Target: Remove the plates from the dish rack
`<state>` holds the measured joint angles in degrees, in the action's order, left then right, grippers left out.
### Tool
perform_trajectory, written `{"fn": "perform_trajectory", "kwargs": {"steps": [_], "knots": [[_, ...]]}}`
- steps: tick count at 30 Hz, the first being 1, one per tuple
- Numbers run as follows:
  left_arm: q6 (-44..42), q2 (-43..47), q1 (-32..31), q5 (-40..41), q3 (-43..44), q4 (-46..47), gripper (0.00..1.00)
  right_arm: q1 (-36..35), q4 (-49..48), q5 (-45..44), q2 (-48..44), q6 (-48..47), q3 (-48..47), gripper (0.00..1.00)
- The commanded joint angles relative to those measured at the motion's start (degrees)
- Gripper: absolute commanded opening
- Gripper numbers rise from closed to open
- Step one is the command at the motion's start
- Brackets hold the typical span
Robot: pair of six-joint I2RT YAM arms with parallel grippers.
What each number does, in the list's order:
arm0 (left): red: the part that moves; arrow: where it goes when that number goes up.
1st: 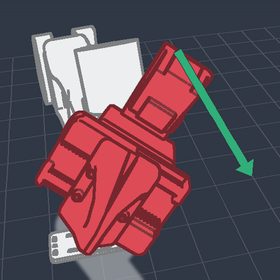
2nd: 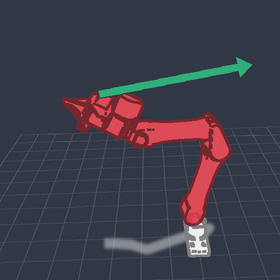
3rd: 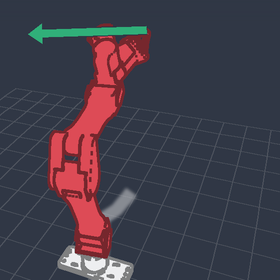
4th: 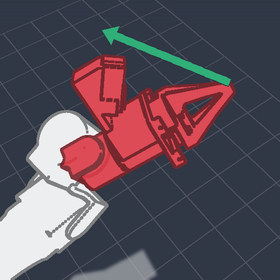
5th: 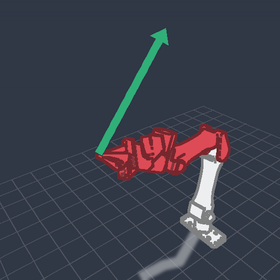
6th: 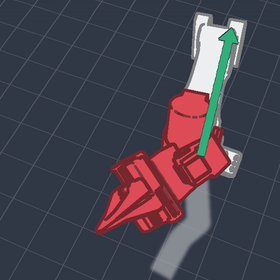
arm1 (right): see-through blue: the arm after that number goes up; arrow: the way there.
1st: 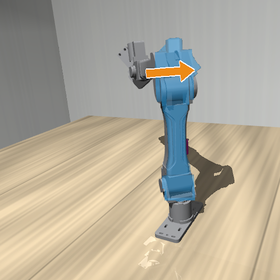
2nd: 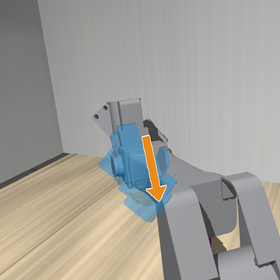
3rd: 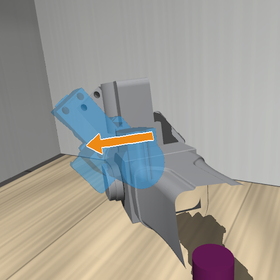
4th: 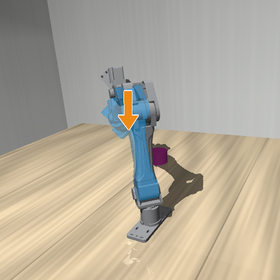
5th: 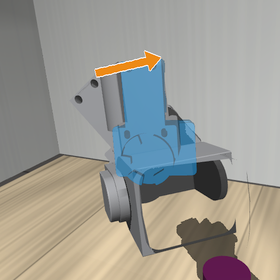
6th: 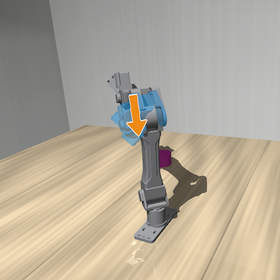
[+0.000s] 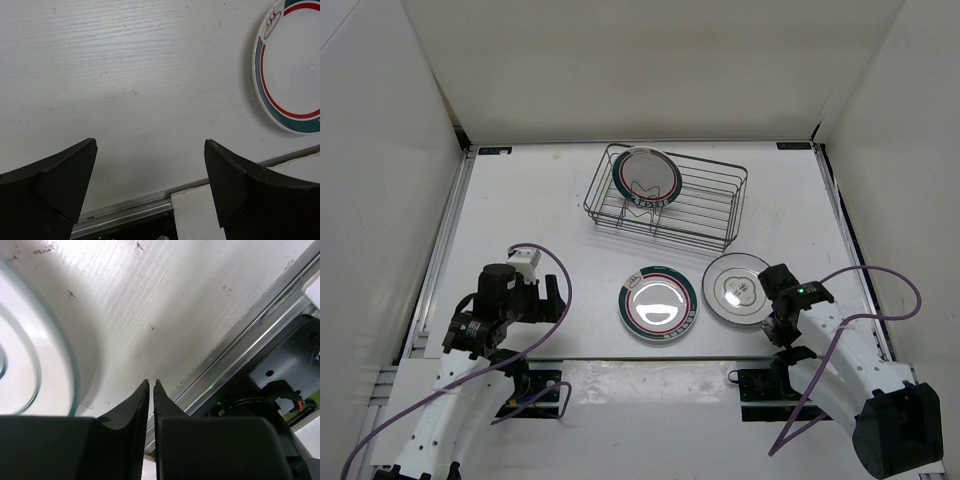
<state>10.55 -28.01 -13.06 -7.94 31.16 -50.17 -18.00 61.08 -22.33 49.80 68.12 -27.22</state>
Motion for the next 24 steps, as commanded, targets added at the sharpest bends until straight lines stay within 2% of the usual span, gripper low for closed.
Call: {"fn": "perform_trajectory", "kwargs": {"steps": [1,16,24], "knots": [[0.18,0.41,-0.12,0.21,-0.04,-0.01,1.0,-0.02,3.17,-1.67,-0.5,-0.53,-1.34,0.1],[0.09,0.24,-0.12,0.12,0.04,-0.1,1.0,-0.19,4.58,-0.7,-0.93,-1.93,-3.62,0.12],[0.18,0.67,-0.21,0.12,-0.04,-0.19,1.0,0.16,1.85,5.27,-7.52,-7.29,-6.25,0.14]]}}
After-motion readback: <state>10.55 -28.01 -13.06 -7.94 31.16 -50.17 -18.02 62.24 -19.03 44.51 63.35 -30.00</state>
